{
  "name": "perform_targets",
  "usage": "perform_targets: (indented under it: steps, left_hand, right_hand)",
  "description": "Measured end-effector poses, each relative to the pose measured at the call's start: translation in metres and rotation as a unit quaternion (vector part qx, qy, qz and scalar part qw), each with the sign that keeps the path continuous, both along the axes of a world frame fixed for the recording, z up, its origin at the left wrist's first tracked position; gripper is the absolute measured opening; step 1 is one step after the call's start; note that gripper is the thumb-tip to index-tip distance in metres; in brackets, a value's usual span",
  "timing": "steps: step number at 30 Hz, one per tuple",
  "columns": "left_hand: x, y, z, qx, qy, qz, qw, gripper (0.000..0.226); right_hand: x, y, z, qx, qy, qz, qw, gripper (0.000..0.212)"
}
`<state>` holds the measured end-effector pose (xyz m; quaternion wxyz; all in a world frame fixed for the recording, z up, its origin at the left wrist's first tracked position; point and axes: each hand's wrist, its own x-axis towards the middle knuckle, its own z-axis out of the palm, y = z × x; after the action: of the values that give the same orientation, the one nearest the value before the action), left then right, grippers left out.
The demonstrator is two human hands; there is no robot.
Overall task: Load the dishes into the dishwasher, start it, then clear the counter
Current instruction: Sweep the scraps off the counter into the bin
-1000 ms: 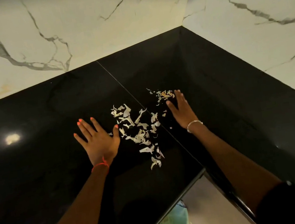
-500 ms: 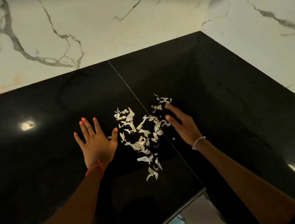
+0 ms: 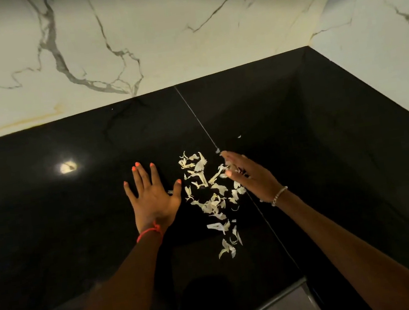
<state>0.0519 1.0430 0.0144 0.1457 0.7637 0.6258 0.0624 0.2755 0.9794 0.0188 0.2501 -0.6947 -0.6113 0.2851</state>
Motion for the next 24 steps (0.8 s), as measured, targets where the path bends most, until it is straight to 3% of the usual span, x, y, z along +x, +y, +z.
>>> perform_targets:
  steps: [2, 3, 6, 10, 12, 16, 19, 20, 24]
  left_hand:
    - [0.000, 0.000, 0.000, 0.003, -0.006, 0.001, 1.000, 0.076]
    - [0.000, 0.000, 0.000, 0.004, -0.009, 0.002, 1.000, 0.076]
    - [0.000, 0.000, 0.000, 0.003, -0.009, 0.002, 1.000, 0.077]
    - [0.000, 0.000, 0.000, 0.007, -0.010, 0.000, 1.000, 0.076]
    - [0.000, 0.000, -0.001, 0.007, -0.009, 0.001, 1.000, 0.076]
    - [0.000, 0.000, 0.000, 0.004, -0.006, -0.001, 1.000, 0.077]
    - [0.000, 0.000, 0.000, 0.001, -0.001, -0.002, 1.000, 0.077]
    - [-0.001, 0.000, 0.000, 0.002, 0.001, -0.002, 1.000, 0.077]
    - [-0.001, 0.000, 0.002, -0.003, -0.002, -0.003, 1.000, 0.076]
  right_hand:
    - [0.007, 0.000, 0.003, 0.035, 0.105, -0.017, 0.994, 0.061]
    - [0.013, 0.006, 0.006, 0.050, 0.111, -0.045, 0.992, 0.058]
    - [0.031, 0.039, 0.004, 0.018, -0.002, -0.093, 0.995, 0.060]
    - [0.030, 0.071, -0.005, -0.063, -0.173, -0.070, 0.980, 0.069]
    - [0.016, 0.070, -0.006, -0.058, -0.190, -0.038, 0.979, 0.070]
    - [-0.021, 0.031, 0.005, -0.010, -0.106, 0.077, 0.991, 0.068]
    - [-0.031, 0.009, 0.011, -0.057, 0.081, 0.158, 0.982, 0.057]
    - [-0.029, 0.009, 0.012, -0.052, 0.105, 0.149, 0.982, 0.056]
    - [-0.019, 0.039, 0.018, -0.012, 0.045, 0.047, 0.998, 0.053]
